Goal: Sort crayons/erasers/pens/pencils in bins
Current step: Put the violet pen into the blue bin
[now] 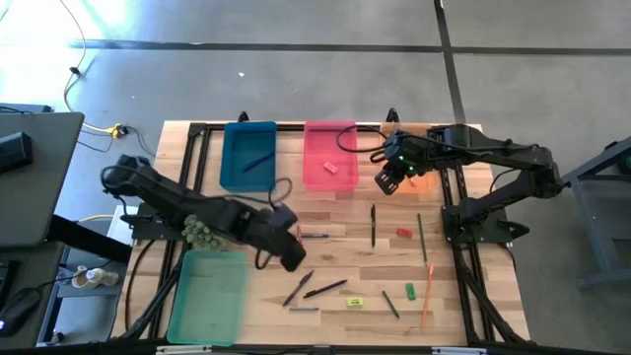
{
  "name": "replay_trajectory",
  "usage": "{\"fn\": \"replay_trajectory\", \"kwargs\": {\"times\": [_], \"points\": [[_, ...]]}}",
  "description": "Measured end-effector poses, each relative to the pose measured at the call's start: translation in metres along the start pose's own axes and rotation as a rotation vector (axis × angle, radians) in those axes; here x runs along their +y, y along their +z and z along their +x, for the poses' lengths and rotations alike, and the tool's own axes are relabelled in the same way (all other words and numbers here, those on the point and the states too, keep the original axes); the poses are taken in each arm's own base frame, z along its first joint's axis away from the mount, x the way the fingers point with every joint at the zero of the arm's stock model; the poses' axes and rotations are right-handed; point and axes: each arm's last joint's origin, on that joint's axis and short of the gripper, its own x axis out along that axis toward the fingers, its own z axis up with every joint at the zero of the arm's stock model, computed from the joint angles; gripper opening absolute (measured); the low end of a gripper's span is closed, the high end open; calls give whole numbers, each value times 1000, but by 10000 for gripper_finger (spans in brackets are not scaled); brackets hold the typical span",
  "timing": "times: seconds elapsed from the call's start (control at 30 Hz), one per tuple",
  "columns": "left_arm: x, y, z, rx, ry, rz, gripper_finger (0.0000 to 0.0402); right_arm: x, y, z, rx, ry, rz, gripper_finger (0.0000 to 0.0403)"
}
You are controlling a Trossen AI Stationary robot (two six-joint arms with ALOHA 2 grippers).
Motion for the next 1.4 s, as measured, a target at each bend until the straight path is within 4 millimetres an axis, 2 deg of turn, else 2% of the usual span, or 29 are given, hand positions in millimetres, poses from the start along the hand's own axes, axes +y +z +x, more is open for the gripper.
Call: {"fn": "replay_trajectory", "kwargs": {"times": [0.27,0.77,1.27,1.4], "points": [[-10,-32,45,94,103,-77,126,0,0,0,1,-1,-41,149],[-20,-77,94,149,176,-114,126,-1,1,0,-19,-33,-22,149],[-30,-98,148,176,234,39,126,-1,1,0,-21,-31,28,149],[-29,-101,153,175,247,47,126,-1,1,0,-20,-32,28,149]]}}
